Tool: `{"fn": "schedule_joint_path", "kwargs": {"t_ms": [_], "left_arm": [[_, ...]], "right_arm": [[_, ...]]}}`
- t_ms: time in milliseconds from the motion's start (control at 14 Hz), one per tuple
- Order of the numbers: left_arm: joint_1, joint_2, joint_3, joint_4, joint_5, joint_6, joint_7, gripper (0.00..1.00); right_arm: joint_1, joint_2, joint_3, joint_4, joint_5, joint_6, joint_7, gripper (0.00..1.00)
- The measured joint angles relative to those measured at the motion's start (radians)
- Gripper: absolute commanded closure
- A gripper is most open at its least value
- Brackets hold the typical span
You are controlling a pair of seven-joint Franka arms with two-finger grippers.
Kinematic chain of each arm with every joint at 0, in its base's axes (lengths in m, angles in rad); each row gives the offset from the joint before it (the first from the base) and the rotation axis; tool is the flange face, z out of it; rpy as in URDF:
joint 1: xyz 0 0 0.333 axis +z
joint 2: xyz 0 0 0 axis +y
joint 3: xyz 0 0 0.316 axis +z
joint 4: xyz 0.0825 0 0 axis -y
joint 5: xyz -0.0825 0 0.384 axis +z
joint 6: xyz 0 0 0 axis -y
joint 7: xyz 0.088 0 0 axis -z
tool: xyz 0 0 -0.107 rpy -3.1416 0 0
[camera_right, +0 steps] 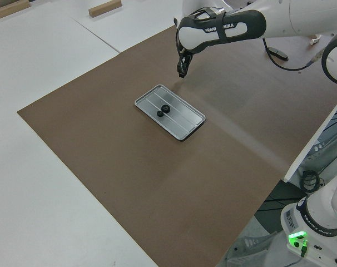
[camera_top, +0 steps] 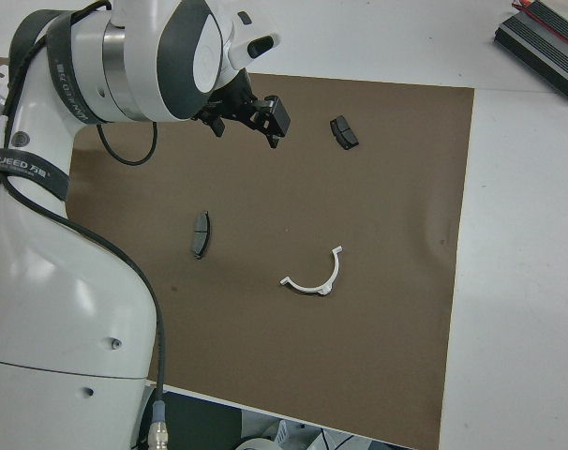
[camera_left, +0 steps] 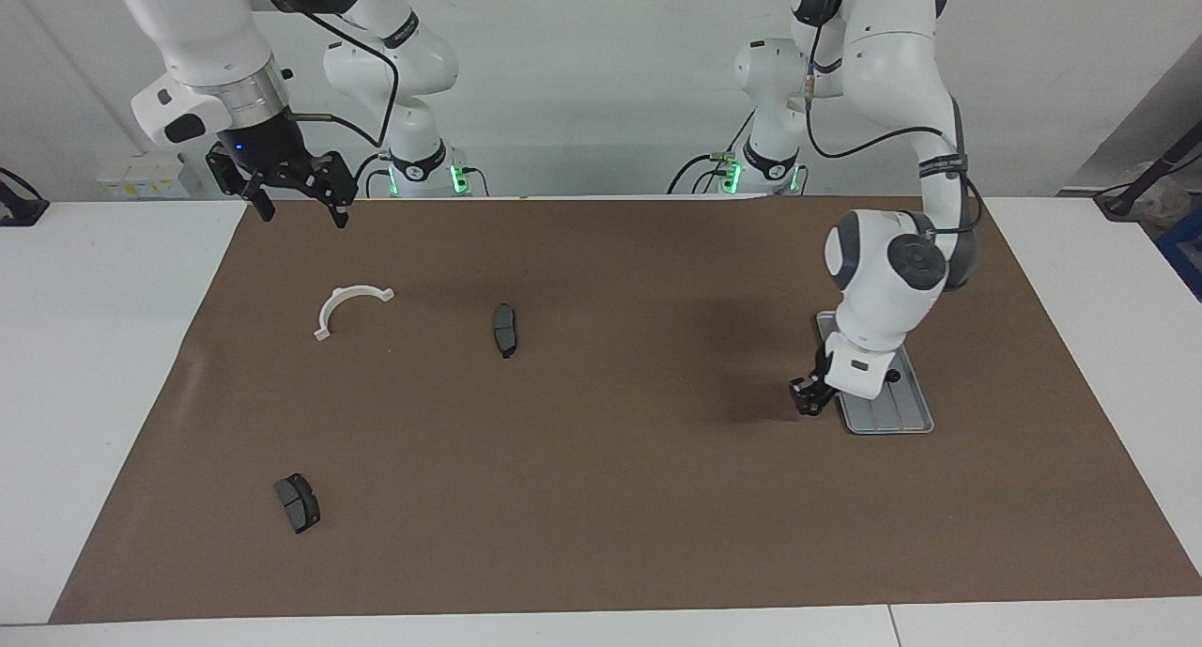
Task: Place bearing gear from tray to pile
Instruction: 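Carry the gear to mid-table with the left gripper while the right gripper approaches, then set the gear down mid-table while the right gripper reaches toward it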
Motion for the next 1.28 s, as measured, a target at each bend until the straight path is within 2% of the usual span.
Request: {"fn": "schedule_joint_path", "kwargs": {"t_ms": [214, 428, 641, 784, 855, 1140, 1283], "left_arm": [[-0.148, 0.0, -0.001, 0.007, 0.0, 0.02, -0.19, 0.81], [-0.231, 0.0, -0.002, 0.007, 0.0, 0.052, -0.273, 0.76], [-0.295, 0.001, -0.002, 0.0, -0.003, 0.078, -0.307, 0.37], [-0.319, 0.001, -0.002, 0.0, -0.004, 0.08, -0.336, 0.21], [-0.324, 0.001, -0.002, 0.0, -0.004, 0.08, -0.344, 0.18], [-0.318, 0.001, 0.017, 0.004, -0.004, 0.075, -0.349, 0.18], [-0.273, -0.001, 0.03, 0.018, -0.004, 0.048, -0.344, 0.18]], "right_arm": [[0.0, 0.0, 0.0, -0.005, 0.0, 0.0, 0.0, 0.0], [0.0, -0.007, 0.0, -0.031, 0.0, 0.015, 0.0, 0.0], [0.0, -0.015, 0.0, -0.057, 0.0, 0.048, 0.0, 0.0], [0.001, -0.017, 0.0, -0.075, 0.0, 0.077, 0.0, 0.0], [0.001, -0.018, 0.0, -0.083, 0.0, 0.089, 0.0, 0.0], [0.027, -0.019, 0.001, -0.111, 0.001, 0.147, 0.0, 0.0], [0.056, -0.019, 0.001, -0.137, 0.001, 0.183, 0.0, 0.0]]}}
